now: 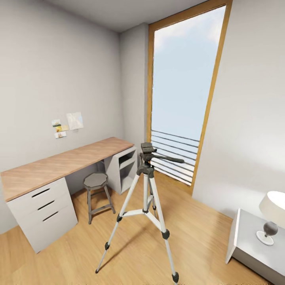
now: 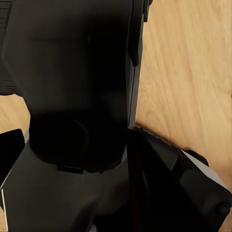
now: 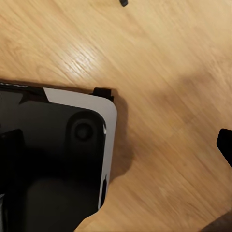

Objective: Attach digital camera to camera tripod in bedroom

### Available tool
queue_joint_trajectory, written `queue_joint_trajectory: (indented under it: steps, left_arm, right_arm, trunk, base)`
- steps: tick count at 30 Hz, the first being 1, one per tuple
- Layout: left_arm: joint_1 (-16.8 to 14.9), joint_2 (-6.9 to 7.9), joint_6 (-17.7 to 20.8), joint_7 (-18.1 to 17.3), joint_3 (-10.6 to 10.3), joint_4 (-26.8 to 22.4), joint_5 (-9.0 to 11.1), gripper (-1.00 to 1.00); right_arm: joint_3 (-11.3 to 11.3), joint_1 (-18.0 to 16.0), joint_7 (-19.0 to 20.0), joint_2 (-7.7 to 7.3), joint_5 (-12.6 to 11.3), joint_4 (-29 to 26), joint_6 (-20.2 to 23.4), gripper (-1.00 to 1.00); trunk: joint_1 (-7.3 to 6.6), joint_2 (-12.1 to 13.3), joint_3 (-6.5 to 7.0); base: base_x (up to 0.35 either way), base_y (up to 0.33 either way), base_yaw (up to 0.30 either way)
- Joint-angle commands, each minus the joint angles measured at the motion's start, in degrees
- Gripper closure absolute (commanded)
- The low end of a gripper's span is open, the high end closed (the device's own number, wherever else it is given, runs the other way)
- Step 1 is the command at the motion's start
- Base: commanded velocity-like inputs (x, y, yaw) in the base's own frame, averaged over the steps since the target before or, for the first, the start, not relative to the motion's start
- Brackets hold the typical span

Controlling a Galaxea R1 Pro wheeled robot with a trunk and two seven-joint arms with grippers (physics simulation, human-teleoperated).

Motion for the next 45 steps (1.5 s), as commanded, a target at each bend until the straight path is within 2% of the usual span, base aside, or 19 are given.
queue_joint_trajectory:
  steps: [1, 45]
  left_arm:
    - [0.0, 0.01, 0.0, 0.0, -0.5, 0.0, 0.4, 1.00]
    - [0.0, 0.01, 0.0, 0.0, -0.5, 0.0, 0.4, 1.00]
  right_arm:
    - [-0.5, -0.1, 0.1, 0.02, 0.5, 0.1, 0.0, -1.00]
    - [-0.5, 0.0, 0.1, 0.04, 0.6, 0.1, 0.0, -1.00]
  trunk:
    - [0.02, 0.0, -0.11]
    - [0.02, 0.0, -4.12]
  base:
    - [0.000, 0.000, 0.000]
    - [0.000, 0.000, 0.000]
